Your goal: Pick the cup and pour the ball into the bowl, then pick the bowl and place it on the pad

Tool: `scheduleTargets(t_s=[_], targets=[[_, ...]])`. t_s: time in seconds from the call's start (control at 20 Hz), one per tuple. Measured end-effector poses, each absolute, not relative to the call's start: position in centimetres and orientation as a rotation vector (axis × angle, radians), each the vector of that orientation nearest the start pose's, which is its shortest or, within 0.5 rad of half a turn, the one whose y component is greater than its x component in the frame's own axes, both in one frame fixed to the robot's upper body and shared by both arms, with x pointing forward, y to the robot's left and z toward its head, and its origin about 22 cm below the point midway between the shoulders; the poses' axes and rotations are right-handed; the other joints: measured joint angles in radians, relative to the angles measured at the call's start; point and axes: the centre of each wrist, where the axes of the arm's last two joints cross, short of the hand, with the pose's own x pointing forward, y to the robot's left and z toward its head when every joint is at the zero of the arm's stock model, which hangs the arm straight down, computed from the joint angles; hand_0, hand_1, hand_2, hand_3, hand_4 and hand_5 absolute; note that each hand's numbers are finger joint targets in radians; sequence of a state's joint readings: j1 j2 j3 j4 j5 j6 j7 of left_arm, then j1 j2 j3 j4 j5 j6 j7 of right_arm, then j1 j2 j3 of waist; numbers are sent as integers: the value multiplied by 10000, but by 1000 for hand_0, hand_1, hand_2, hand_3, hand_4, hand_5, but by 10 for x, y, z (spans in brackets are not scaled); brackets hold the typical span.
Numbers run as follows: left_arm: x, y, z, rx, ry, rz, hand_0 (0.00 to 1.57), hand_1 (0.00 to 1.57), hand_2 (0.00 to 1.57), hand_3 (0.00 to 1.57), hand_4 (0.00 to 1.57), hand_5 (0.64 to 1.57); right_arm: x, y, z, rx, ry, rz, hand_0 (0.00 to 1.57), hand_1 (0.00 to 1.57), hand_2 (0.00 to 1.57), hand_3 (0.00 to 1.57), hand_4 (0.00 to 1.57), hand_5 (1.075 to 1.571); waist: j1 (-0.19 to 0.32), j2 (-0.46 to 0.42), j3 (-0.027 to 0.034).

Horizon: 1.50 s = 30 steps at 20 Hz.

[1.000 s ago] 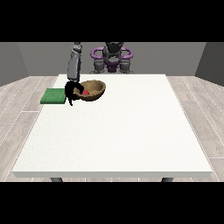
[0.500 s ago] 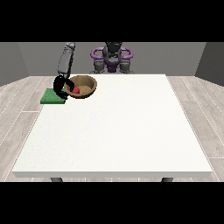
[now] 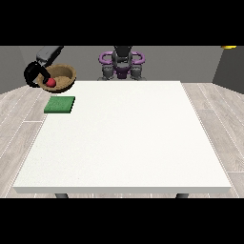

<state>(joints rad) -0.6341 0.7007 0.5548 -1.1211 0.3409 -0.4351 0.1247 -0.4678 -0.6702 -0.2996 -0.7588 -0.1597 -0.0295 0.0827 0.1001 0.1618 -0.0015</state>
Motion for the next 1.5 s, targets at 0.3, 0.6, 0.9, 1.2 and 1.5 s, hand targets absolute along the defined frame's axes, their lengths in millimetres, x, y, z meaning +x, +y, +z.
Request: scheduleTargets(t_s=[0.3, 0.6, 0.9, 1.2, 1.5], targets=[[315, 482, 208, 1769, -18698, -250, 0, 0, 0, 0, 1211, 1554, 317, -484, 91, -5649, -12559, -1587, 1571, 1571, 1571, 532, 1099, 1564, -385, -81, 11], [307, 498, 209, 1949, -19011, -148, 0, 0, 0, 0, 1211, 1551, 323, -477, 83, -5350, -12901, -1926, 1571, 1571, 1571, 487, 1066, 1567, -418, 389, 13], [305, 500, 211, 1965, -19318, -264, 0, 0, 0, 0, 1204, 1555, 330, -458, 56, -4798, -12978, -2410, 1571, 1571, 1571, 579, 1010, 1571, -314, 671, 16], [301, 504, 217, 2063, -19481, -253, 0, 0, 0, 0, 1190, 1562, 327, -471, 59, -4340, -13001, -3300, 1571, 1571, 1571, 1011, 527, 1568, -390, 790, 23], [299, 507, 221, 2032, -19437, -321, 0, 0, 0, 0, 1194, 1562, 325, -478, 59, -5327, -12691, -3854, 1535, 1535, 1445, 877, 0, 1553, -288, 755, 18]])
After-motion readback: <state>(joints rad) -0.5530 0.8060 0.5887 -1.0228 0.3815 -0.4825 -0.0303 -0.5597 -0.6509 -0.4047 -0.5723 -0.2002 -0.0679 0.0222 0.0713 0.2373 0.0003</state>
